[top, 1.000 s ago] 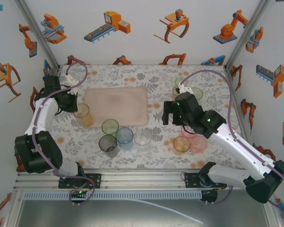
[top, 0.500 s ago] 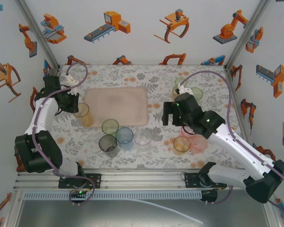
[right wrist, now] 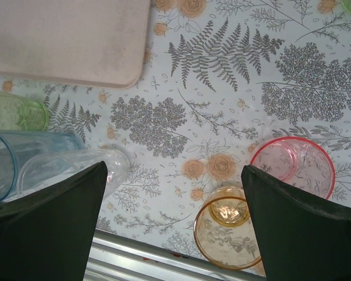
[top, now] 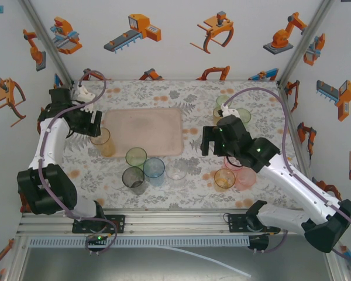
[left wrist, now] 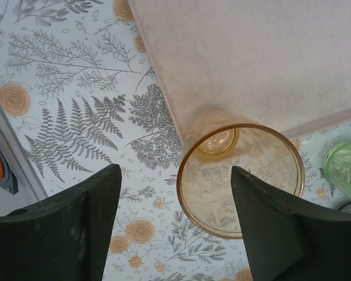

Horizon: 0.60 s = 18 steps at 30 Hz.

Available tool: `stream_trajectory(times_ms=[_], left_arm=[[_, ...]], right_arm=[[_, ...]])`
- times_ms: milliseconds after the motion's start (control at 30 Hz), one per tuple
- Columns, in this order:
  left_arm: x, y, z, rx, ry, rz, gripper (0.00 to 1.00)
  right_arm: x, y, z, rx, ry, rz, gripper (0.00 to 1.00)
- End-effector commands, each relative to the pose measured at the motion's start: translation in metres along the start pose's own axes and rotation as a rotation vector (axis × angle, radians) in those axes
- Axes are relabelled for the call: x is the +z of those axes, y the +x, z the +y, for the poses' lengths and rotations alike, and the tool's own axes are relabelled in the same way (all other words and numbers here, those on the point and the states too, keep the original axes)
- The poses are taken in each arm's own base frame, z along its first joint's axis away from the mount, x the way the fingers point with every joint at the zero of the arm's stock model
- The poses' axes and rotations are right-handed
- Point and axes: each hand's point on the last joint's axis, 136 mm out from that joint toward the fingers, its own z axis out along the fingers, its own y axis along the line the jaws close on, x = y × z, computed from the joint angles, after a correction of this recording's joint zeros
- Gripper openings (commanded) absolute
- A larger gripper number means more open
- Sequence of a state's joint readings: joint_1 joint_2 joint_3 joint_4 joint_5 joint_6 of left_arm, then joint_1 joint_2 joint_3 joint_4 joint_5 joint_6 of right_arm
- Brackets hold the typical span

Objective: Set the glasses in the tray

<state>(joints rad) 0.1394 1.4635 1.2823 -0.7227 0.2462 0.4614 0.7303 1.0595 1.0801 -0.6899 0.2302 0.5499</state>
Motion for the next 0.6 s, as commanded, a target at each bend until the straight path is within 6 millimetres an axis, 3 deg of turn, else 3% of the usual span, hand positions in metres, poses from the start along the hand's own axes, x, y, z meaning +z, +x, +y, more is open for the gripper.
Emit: stream_trajectory(times_ms=[0,200,267,467,567], left_arm=[[-0.032,-0.015,0.005,-0.007,-0.05,-0.045,0.73],[-0.088,-0.033,-0.007,0.02,-0.084,-0.131,0.81],[-0.104,-0.032,-0.022,0.063,-0.067,-0.153,0.84],[-0.121,-0.003,-0.091,0.249,0.047,-0.114,0.88],[-0.132,-0.003,-0.115,0.263,0.107,-0.137,0.93]], right_arm=[[-0.012,-0.005,-0.003,0.018,0.003,-0.04,0.86],[-0.012,-0.005,-0.008,0.018,0.021,-0.053,0.86],[-0.01,-0.004,-0.005,0.037,0.003,-0.052,0.86],[-0.006,-0.004,0.005,0.091,-0.069,-0.088,0.86],[-0.005,0.0,0.002,0.095,-0.054,-0.068,0.86]])
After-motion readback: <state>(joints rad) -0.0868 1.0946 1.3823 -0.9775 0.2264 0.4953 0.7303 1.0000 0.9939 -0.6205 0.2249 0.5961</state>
